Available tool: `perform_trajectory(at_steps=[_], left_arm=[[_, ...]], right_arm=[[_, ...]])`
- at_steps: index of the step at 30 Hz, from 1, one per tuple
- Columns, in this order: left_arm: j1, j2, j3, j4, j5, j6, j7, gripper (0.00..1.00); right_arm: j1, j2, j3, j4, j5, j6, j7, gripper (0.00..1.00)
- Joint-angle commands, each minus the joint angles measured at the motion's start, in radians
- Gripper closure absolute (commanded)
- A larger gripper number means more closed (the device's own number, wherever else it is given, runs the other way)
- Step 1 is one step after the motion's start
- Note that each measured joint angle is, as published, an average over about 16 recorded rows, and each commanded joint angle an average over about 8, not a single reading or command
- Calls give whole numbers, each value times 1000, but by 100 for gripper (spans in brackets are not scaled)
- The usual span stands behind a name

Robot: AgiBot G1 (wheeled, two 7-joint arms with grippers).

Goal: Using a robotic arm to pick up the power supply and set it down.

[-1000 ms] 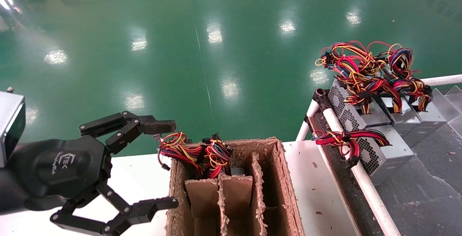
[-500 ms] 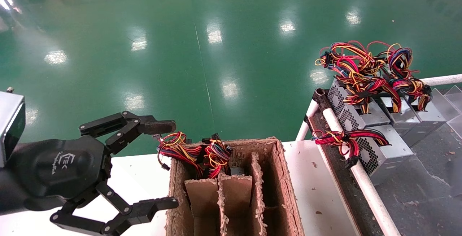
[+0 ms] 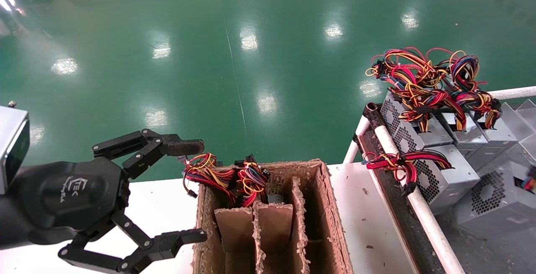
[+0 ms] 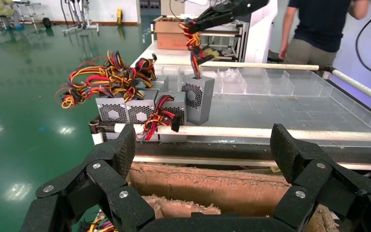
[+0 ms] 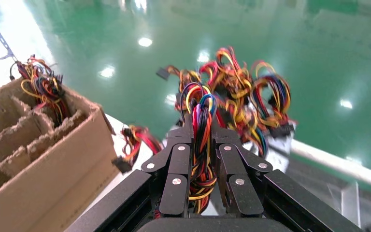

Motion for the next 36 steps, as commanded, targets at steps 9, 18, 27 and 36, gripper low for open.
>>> perform_trajectory(at_steps=[9,18,27,36], left_arm=[[0,0,0,0,0,0,0,0],[0,0,0,0,0,0,0,0],[0,0,0,0,0,0,0,0],[0,0,0,0,0,0,0,0]], right_arm=[[38,-55,-17,122,-57,116,59,100],[82,-87,-33,150,-110,146,88,15],[111,-102,-44,145,-140,138,101,0],[129,-112,-41,133,-134,116,98,0]])
